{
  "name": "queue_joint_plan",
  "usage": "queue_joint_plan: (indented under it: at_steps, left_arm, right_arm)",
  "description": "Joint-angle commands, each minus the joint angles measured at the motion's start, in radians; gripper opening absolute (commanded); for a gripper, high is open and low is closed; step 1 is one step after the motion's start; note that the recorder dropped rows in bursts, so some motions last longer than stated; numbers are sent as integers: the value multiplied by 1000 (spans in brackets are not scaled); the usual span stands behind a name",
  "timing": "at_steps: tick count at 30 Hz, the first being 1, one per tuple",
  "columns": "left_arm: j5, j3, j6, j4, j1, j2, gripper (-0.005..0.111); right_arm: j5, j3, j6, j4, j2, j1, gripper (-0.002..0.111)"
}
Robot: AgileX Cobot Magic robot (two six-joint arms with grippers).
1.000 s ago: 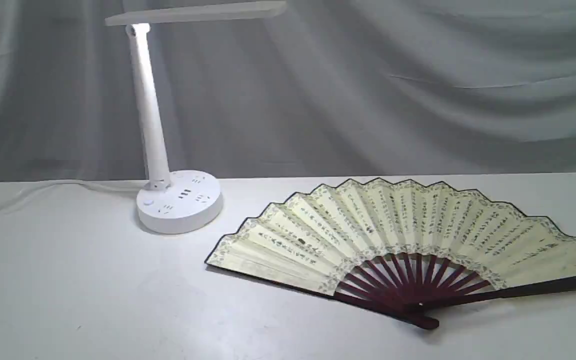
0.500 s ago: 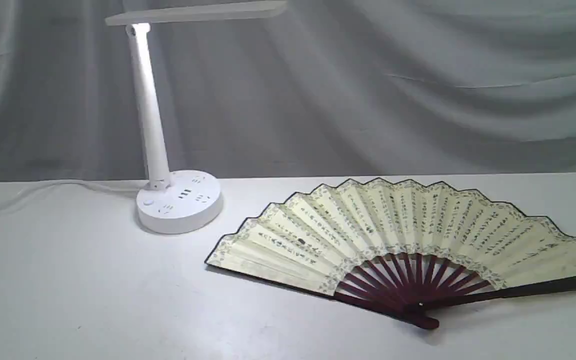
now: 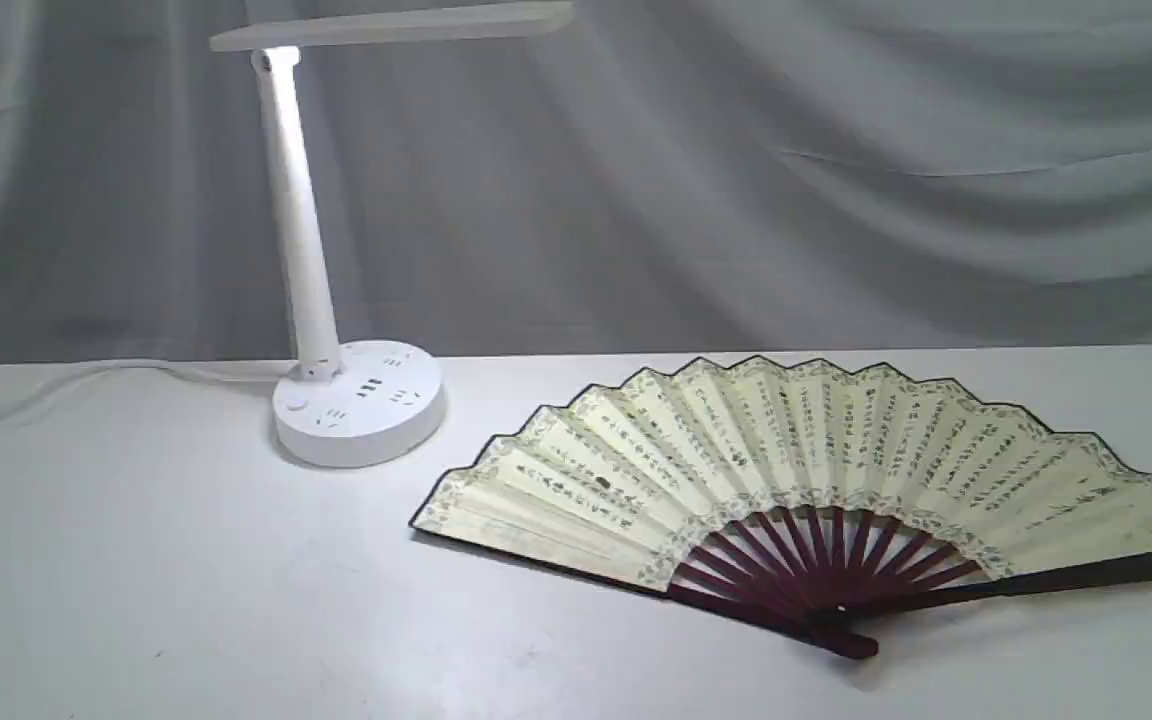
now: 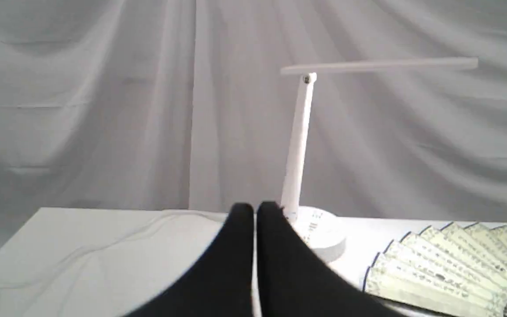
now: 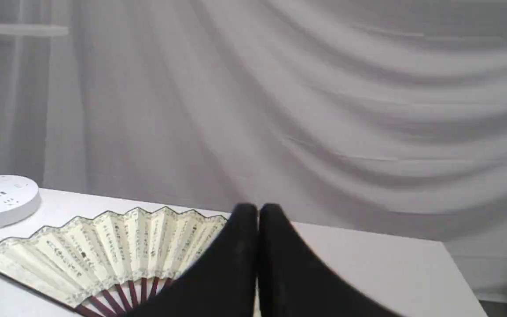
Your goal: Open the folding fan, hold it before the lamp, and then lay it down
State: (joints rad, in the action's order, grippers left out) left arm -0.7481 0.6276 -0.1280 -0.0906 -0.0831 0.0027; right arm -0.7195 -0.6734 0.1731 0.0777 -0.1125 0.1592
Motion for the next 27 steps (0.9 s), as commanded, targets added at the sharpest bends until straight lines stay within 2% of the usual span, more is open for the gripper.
queue_joint_plan:
  at_steps: [1, 5, 16, 27]
  left_arm:
    - [39, -64, 1, 1, 3, -3, 0]
    - [54, -112, -10, 6, 3, -3, 0]
    - [380, -256, -9, 5, 3, -3, 0]
    - [577, -479, -9, 5, 3, -3, 0]
  right_arm:
    - [55, 87, -6, 12, 3, -2, 0]
    - [102, 166, -6, 19, 3, -2, 0]
    - [310, 344, -17, 19, 3, -2, 0]
    - [539, 547, -26, 64, 3, -2, 0]
